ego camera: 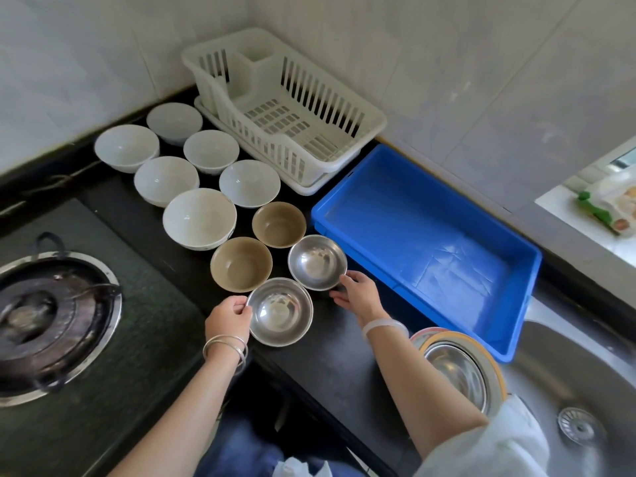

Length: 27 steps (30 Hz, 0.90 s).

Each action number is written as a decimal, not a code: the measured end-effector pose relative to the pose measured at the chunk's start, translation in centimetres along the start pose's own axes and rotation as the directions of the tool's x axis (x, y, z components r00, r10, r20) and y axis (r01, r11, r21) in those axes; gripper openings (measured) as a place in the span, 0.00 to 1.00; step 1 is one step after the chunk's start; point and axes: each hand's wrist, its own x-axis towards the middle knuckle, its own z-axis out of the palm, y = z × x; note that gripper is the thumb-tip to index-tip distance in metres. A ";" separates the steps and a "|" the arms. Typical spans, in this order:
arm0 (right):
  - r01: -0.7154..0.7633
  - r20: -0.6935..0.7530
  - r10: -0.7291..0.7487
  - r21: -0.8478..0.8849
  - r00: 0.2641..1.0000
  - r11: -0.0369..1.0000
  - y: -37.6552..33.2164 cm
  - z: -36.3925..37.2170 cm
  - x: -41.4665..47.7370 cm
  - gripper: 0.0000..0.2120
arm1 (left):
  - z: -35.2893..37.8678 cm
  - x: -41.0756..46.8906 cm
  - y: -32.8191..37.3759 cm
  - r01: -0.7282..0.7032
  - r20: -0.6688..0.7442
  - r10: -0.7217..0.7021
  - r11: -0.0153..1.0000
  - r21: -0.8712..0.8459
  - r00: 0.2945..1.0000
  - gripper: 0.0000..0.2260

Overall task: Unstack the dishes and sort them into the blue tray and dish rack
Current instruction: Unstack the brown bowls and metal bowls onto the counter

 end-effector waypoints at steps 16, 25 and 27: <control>0.255 -0.356 -0.346 -0.280 0.868 0.926 2.5 -13.2 -8.5 0.04 | 5.9 -7.6 5.2 -0.300 0.223 0.284 0.953 0.039 0.932 0.11; -0.054 -0.588 -0.288 -0.495 0.756 0.867 9.9 -20.9 -11.9 0.22 | 16.2 -14.8 8.1 -0.550 0.595 0.381 0.826 0.124 0.707 0.14; -0.053 -0.561 -0.240 -0.456 0.792 0.889 10.6 -20.8 -12.0 0.24 | 17.3 -15.4 8.2 -0.597 0.621 0.394 0.788 0.152 0.677 0.17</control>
